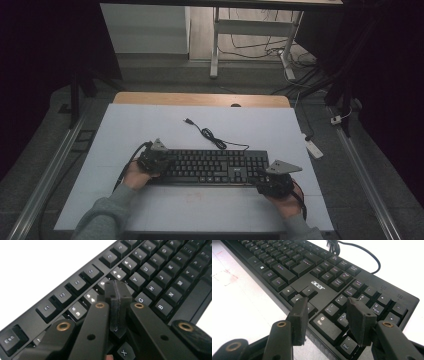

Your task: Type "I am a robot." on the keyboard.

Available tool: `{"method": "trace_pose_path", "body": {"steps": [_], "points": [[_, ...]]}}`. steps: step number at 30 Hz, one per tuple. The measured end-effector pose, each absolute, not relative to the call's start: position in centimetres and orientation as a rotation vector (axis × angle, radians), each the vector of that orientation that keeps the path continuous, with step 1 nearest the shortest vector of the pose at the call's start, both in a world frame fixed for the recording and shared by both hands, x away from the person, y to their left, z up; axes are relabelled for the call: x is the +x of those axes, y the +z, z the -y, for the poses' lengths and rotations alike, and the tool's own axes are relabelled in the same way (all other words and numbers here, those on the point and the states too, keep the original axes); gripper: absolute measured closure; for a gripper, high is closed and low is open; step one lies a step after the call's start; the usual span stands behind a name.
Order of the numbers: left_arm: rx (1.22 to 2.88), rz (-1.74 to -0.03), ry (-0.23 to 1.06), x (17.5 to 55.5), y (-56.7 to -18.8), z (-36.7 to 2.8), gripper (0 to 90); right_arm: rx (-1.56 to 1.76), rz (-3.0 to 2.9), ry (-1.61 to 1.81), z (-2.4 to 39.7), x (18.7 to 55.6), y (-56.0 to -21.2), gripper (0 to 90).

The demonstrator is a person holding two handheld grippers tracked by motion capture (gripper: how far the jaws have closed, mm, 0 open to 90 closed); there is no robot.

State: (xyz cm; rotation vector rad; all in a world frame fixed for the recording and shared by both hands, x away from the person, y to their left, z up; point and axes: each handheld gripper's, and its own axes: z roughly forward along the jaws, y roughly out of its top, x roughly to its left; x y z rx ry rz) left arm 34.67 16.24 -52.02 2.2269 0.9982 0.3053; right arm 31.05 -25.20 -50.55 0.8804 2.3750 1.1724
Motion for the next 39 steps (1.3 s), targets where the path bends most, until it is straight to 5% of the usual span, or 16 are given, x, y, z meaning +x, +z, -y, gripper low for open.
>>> {"method": "trace_pose_path", "body": {"steps": [7, 19, 25, 39], "points": [[2.163, -0.991, 0.312, 34.4, -51.1, -16.7, 85.4, 0.881, -2.374, 1.175, 25.2, 31.1, -50.5, 52.3], [2.045, -0.993, 0.311, 32.9, -49.1, -18.7, 47.2, 0.880, -2.374, 1.175, 25.2, 31.1, -50.5, 52.2], [2.020, -0.986, 0.306, 31.6, -48.2, -19.6, 37.1, 0.883, -2.368, 1.180, 25.2, 31.1, -50.5, 52.3], [2.048, -0.987, 0.293, 31.7, -48.7, -19.6, 33.5, 0.876, -2.366, 1.203, 25.0, 31.1, -50.3, 51.9]]}}
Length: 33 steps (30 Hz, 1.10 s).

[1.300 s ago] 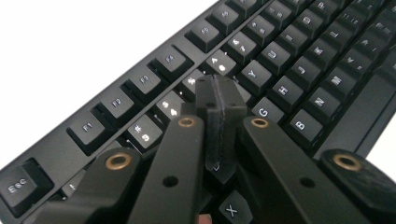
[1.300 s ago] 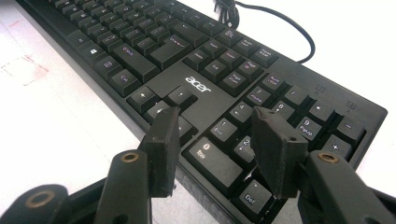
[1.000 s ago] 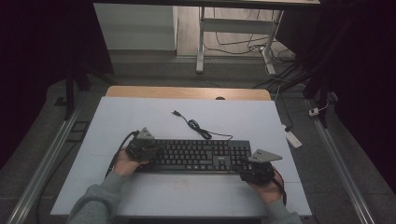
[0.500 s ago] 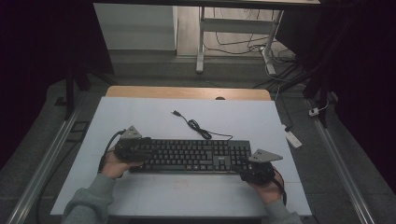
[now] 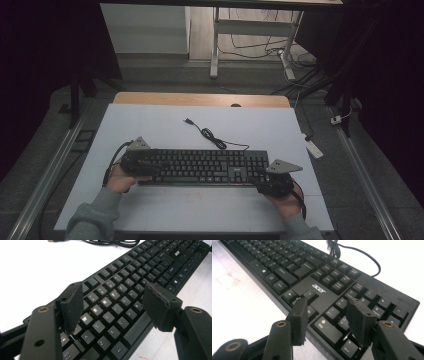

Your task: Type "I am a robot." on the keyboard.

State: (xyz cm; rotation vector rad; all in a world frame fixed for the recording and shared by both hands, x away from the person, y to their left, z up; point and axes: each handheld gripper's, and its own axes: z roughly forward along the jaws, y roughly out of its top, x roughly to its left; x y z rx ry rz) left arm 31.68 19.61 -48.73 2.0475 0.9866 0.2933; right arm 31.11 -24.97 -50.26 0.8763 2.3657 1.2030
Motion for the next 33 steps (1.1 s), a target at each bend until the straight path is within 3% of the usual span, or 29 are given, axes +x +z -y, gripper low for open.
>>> {"method": "trace_pose_path", "body": {"steps": [21, 33], "points": [[2.076, -0.988, 0.303, 31.8, -49.2, -19.4, 32.9, 0.807, -2.388, 1.282, 21.7, 31.9, -49.1, 51.8], [2.084, -0.986, 0.308, 31.8, -49.3, -19.3, 32.8, 0.757, -2.411, 1.338, 19.4, 32.6, -48.2, 69.7]]}}
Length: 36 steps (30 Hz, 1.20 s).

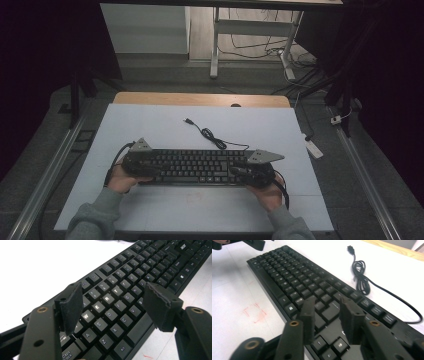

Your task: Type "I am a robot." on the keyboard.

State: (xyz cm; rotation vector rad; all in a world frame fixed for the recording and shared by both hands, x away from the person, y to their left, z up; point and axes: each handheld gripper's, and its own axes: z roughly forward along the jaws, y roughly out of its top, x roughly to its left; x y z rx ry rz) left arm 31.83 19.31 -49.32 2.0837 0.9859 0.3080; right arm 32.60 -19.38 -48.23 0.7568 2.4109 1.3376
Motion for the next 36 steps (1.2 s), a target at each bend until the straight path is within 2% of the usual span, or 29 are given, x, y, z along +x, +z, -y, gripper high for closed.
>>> {"method": "trace_pose_path", "body": {"steps": [7, 24, 36], "points": [[2.089, -0.983, 0.308, 31.8, -49.4, -19.1, 32.7, 0.726, -2.472, 1.334, 17.1, 33.2, -48.1, 88.8], [2.096, -0.981, 0.309, 31.8, -49.5, -19.1, 32.6, 0.675, -2.572, 1.284, 10.8, 35.9, -49.5, 89.4], [2.094, -0.989, 0.308, 31.7, -49.6, -19.2, 32.0, 0.695, -2.598, 1.227, 8.8, 37.7, -50.9, 89.2]]}}
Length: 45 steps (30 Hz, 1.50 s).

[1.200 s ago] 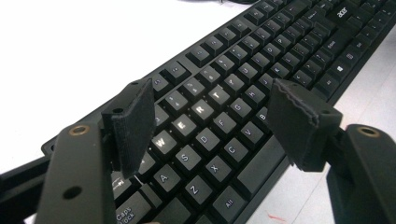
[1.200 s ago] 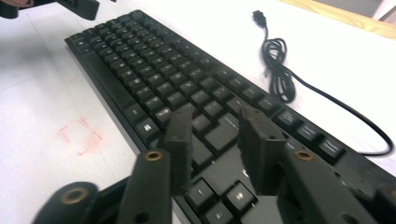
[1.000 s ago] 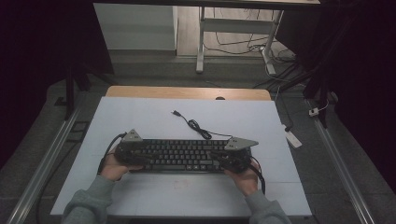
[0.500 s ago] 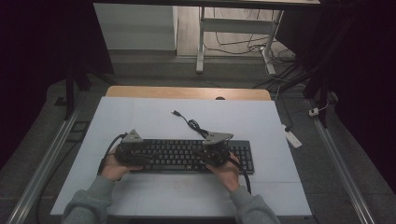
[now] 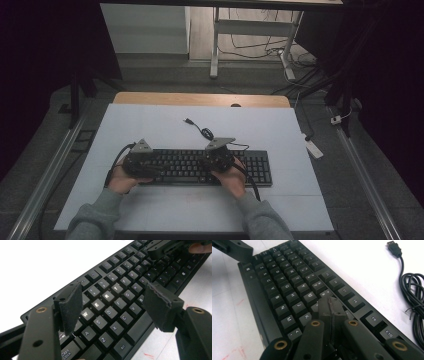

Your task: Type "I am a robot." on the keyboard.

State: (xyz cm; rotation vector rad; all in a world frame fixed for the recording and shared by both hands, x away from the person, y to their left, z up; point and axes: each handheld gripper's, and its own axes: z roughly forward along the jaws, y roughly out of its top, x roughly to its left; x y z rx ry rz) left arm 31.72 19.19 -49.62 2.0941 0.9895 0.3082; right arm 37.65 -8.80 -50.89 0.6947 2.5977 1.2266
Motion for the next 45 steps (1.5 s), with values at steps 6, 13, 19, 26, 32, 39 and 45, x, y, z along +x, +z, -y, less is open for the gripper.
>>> {"method": "trace_pose_path", "body": {"steps": [6, 13, 19, 26, 32, 39, 45], "points": [[2.099, -0.988, 0.308, 31.7, -49.7, -19.1, 31.9, 0.689, -2.599, 1.208, 8.6, 37.7, -51.1, 89.2], [2.106, -0.983, 0.310, 31.7, -49.7, -19.1, 31.6, 0.698, -2.601, 1.181, 8.4, 38.0, -51.5, 89.2], [2.104, -0.985, 0.311, 31.7, -49.7, -19.1, 31.6, 0.696, -2.599, 1.175, 8.3, 38.0, -51.7, 89.3], [2.099, -0.981, 0.323, 31.7, -49.6, -19.2, 31.6, 0.685, -2.586, 1.187, 8.3, 37.8, -51.6, 89.5], [2.097, -0.986, 0.321, 31.7, -49.7, -19.2, 31.5, 0.684, -2.544, 1.241, 9.5, 37.1, -50.2, 89.5], [2.091, -0.997, 0.329, 31.7, -49.7, -19.4, 31.4, 0.743, -2.502, 1.247, 12.7, 36.1, -49.4, 79.7], [2.090, -1.007, 0.332, 31.9, -49.7, -19.4, 31.1, 0.785, -2.449, 1.245, 15.5, 35.1, -49.1, 63.3]]}}
